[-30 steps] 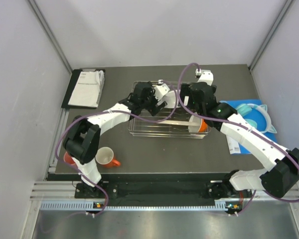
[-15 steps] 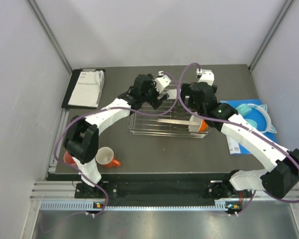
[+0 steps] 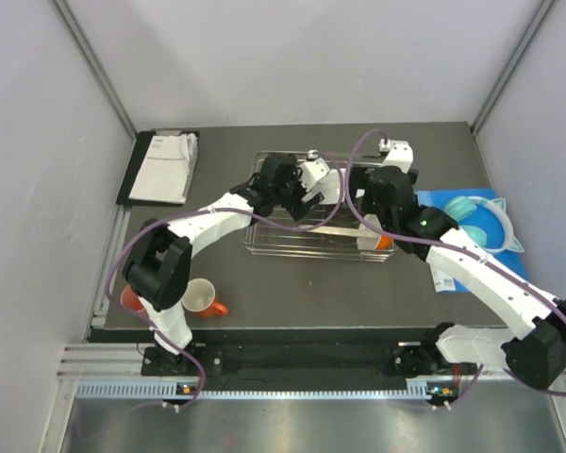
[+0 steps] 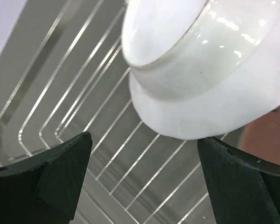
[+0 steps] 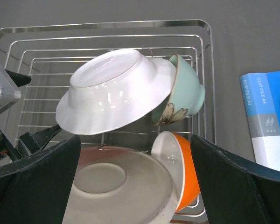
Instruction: Load the mixed dishes into the dish rack
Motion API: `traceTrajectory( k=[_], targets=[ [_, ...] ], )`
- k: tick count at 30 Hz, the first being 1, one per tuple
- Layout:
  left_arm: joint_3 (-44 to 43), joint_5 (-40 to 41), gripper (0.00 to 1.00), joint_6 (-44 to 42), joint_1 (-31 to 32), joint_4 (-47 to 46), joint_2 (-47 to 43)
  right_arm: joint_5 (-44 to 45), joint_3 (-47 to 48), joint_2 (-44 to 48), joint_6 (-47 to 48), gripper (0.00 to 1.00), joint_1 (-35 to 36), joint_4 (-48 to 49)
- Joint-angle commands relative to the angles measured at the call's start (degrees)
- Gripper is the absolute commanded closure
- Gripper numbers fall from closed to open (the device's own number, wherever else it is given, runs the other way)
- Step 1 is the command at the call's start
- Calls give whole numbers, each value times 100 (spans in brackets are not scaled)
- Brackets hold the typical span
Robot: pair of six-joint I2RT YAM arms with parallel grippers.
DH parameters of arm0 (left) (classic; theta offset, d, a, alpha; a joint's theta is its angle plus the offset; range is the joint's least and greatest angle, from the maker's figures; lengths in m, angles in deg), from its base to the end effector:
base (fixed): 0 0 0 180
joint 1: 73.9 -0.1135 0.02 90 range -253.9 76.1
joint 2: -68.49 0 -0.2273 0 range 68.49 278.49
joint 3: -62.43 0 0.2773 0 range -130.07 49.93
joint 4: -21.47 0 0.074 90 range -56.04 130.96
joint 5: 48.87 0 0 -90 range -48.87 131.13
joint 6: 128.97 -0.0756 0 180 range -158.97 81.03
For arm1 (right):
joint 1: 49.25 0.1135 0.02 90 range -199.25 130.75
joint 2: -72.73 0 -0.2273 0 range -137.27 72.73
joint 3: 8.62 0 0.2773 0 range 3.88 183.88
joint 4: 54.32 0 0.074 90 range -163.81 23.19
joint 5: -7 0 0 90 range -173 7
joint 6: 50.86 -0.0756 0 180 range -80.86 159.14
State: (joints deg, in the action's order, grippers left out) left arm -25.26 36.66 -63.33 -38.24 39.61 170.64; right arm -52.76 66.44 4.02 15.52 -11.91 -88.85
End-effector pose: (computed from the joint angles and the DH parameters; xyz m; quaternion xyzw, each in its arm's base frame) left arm 0.3721 -0.2742 0.1860 0.4546 0.7496 -0.0813 0.4742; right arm 0.2901 0.1734 0.2902 0.0341 0.8383 0.0587 0.5409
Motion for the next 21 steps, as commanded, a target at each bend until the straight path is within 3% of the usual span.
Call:
traceTrajectory(
  k=[1, 5, 10, 21],
  targets=[
    [-486, -98, 1, 124, 117, -74, 182, 482, -253, 296, 102, 0, 54, 218],
    [-777, 261, 1, 133, 117, 103, 332, 1045, -446, 78, -108, 0, -218, -98],
    [-1163, 394, 1, 2, 117, 357, 429, 738, -666, -107, -319, 0, -754, 181],
    [-1928, 684, 1, -87, 125, 780, 657, 351, -430, -986, -293, 0, -1238, 938]
  ],
)
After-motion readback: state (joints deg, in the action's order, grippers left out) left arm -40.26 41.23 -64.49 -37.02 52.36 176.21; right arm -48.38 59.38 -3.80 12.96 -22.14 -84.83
